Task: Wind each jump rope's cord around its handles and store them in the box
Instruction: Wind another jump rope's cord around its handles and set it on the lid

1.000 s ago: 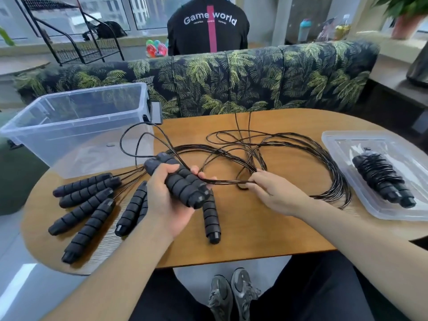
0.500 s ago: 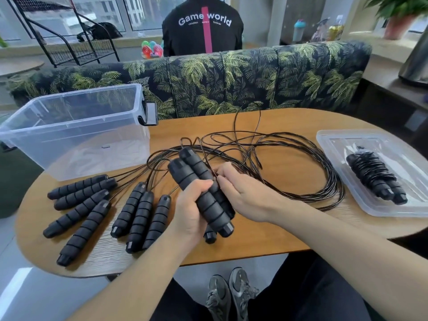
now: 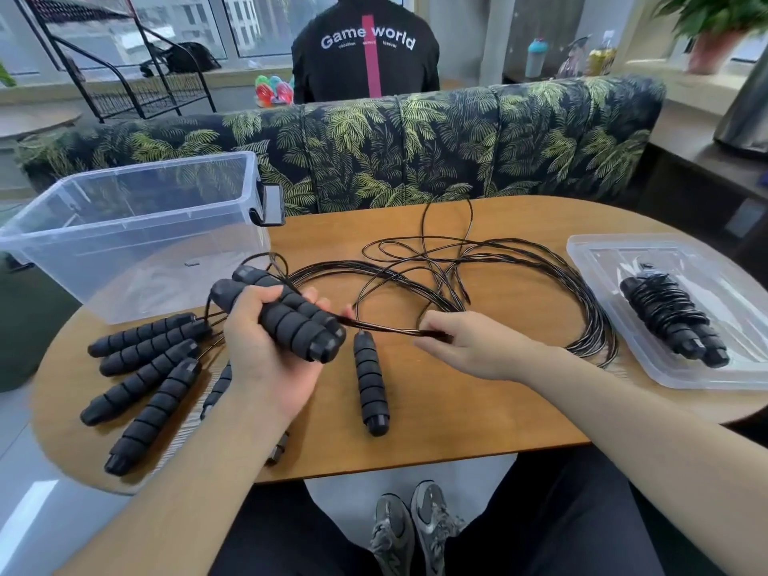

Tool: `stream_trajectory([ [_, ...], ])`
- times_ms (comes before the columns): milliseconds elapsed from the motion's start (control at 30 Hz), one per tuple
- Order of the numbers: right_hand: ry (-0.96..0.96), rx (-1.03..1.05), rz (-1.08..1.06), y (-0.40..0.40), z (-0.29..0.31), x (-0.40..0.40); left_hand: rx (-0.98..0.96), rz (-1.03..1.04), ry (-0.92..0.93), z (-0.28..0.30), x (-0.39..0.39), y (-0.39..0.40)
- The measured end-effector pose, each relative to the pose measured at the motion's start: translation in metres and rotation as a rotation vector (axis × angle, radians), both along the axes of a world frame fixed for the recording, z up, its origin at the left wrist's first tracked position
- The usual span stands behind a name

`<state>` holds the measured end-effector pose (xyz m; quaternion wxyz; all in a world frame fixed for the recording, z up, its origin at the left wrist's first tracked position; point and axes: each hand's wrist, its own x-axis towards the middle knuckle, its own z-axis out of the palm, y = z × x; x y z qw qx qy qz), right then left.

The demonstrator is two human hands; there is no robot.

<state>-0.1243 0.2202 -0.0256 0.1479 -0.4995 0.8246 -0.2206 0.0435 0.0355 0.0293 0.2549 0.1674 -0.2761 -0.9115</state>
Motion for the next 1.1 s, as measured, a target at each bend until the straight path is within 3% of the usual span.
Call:
stream_trajectory([
  [200,0.002,0.04,-0.105,0.014,-0.011,-0.011,-0.01,0.002,0.028,-0.006,0.005,-0.022],
  [400,-0.103,-0.154,-0.113,-0.015,0.021,0.02,-0.13,-0.184,-0.125,-0.021,0.002,0.011],
  [567,-0.126,0.018,0.017,-0.031,0.039,0.045,-0.313,-0.225,-0.115,-0.029,-0.003,0.044],
  [767,-0.094,-0.05,0.085,-0.02,0.032,0.045,-0.289,-0.182,-0.031,-0.013,0.005,0.037],
  [1000,-0.016,0.112,-0.027,0.003,-0.005,-0.003,-0.08,-0.013,0.08,0.017,0.019,-0.01],
  [1100,0.089,0.107,-0.047,0.013,-0.012,-0.011,-0.121,0.012,0.012,0.017,0.023,-0.023],
])
